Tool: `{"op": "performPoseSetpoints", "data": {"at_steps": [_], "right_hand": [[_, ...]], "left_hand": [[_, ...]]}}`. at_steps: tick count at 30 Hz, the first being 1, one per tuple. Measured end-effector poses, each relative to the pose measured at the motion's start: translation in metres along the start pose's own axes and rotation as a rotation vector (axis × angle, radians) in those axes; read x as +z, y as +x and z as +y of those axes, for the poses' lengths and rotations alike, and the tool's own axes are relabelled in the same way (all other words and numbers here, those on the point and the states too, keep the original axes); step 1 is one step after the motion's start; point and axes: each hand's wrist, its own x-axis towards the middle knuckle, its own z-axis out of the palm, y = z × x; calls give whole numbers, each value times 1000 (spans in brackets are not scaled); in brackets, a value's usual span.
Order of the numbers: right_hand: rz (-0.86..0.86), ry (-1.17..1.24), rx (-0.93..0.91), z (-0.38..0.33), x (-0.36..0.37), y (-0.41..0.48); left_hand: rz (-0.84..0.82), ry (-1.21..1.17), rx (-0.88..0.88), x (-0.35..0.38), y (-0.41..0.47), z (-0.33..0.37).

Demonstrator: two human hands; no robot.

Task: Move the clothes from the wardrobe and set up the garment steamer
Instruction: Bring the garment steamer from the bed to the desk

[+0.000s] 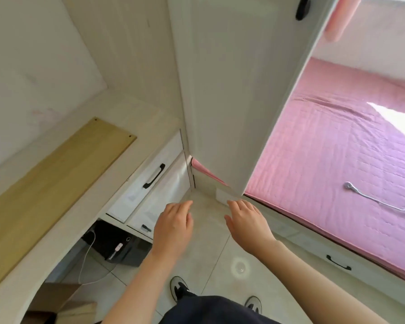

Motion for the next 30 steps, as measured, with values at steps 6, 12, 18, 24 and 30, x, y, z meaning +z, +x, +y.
{"op": "performPoseSetpoints", "data": {"at_steps": [6, 12, 18, 24, 30], "right_hand": [[42, 47, 115, 96, -6, -63], [69, 51, 278, 192, -13, -133], [148, 100, 507, 274, -20, -187], [212, 151, 709, 339, -26, -222], [214, 193, 869, 406, -34, -233]], "left_hand": [[-84, -14, 94, 52, -13, 94], [-200, -78, 161, 116, -27, 194], [-307, -113, 312, 170, -16, 277], [-386, -98, 491, 212, 7, 347], [-489, -95, 581, 259, 43, 409]]}}
